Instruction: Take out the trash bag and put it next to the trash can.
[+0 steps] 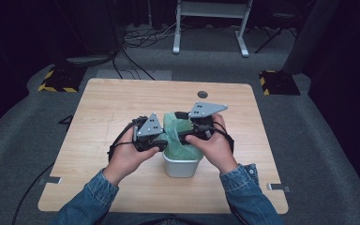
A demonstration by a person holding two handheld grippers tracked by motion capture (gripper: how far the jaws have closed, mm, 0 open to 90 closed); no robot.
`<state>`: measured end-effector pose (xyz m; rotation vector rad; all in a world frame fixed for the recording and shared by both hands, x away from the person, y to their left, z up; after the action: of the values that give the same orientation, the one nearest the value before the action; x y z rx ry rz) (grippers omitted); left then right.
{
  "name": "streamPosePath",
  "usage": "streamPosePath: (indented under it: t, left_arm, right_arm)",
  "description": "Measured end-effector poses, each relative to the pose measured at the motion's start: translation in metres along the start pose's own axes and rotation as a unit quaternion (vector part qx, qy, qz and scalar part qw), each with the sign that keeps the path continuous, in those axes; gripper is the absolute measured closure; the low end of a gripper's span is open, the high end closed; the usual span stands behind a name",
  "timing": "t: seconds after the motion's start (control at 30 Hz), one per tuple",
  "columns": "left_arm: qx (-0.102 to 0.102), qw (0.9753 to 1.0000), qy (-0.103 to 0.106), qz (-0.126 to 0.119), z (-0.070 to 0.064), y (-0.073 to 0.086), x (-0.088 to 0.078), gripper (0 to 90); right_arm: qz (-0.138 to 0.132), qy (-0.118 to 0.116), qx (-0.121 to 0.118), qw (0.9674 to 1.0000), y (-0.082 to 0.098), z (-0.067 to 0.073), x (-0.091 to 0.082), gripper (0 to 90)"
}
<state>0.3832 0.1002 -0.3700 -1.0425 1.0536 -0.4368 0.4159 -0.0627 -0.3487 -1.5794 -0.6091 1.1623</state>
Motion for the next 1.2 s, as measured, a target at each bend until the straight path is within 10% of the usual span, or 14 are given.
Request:
streamPosePath:
  t: [0.33, 0.73, 0.93, 1.2]
  left_arm:
    - [-0.027, 0.9992, -0.006, -0.028, 0.007, -0.004, -0.006, 88.7]
    - [-0.023, 0.9992, 0.005, -0.032, 0.001, -0.012, -0.007, 86.5]
    - [-0.035, 0.9988, -0.014, -0.031, 0.007, -0.004, -0.017, 65.9]
    - [-0.04, 0.9977, -0.043, -0.034, 0.012, 0.008, -0.036, 34.1]
  right_arm:
    - [0.018, 0.014, 0.024, 0.9995, 0.011, -0.014, -0.046, 24.6]
    - [0.119, -0.036, -0.02, 0.9921, 0.023, 0.011, 0.016, 31.6]
    - [0.134, -0.071, -0.01, 0.9884, 0.024, 0.012, 0.02, 82.8]
    - [0.11, -0.069, 0.003, 0.9915, 0.02, 0.009, 0.008, 87.9]
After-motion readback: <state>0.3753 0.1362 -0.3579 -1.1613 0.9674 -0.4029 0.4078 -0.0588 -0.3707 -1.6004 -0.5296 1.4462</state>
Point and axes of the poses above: each handheld gripper's, and its own axes: x roughly forward along the jaws, y roughly out of its underside, z roughly to its left, the point moved 3 cm from there along x, roughly forward along the jaws
